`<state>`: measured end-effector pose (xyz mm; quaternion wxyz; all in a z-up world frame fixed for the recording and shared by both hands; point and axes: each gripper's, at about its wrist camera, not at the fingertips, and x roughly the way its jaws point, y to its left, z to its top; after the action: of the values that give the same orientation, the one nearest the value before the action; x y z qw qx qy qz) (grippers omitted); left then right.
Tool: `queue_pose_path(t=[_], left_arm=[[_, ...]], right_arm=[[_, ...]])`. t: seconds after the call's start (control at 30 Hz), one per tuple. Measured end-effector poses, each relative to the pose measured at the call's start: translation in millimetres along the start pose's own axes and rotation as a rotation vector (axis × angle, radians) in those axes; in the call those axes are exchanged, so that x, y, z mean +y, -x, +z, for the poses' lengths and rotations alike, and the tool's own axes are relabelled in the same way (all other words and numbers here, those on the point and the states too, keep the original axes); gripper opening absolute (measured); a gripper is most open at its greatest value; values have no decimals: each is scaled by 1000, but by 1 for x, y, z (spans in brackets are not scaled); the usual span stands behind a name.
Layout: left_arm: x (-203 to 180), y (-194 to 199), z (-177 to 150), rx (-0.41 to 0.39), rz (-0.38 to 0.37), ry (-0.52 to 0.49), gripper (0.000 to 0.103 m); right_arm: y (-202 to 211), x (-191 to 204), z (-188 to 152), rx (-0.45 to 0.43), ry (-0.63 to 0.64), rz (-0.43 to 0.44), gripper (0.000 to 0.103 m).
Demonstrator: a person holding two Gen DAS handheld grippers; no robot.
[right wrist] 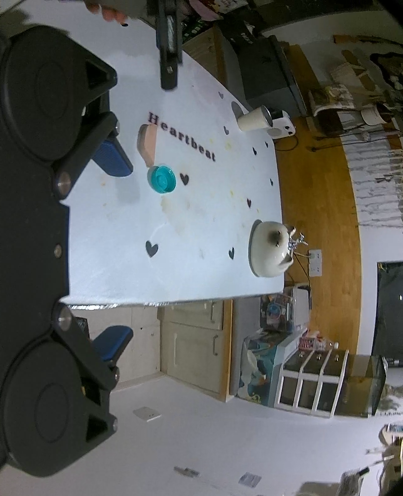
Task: Collect trash
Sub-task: 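Grasp the teal lid with the right tool while the left tool reaches toward the tan scrap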
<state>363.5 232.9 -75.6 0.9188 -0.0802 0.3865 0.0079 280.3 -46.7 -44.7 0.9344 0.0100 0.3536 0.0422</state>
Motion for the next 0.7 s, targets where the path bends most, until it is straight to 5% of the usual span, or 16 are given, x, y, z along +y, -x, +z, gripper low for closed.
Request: queue_pose_path(t=[0.3,0.43,0.7], left_arm=[[-14,-85,10,64,52,14,103],[-27,-119,6,111,100,-53,103],[-27,-126,-12,133,82,-137,103]], right_arm=[[-44,19,14,20,23,7,103],[-59,21,13,46,20,8,103],[-88,26,17,72,44,7,103]])
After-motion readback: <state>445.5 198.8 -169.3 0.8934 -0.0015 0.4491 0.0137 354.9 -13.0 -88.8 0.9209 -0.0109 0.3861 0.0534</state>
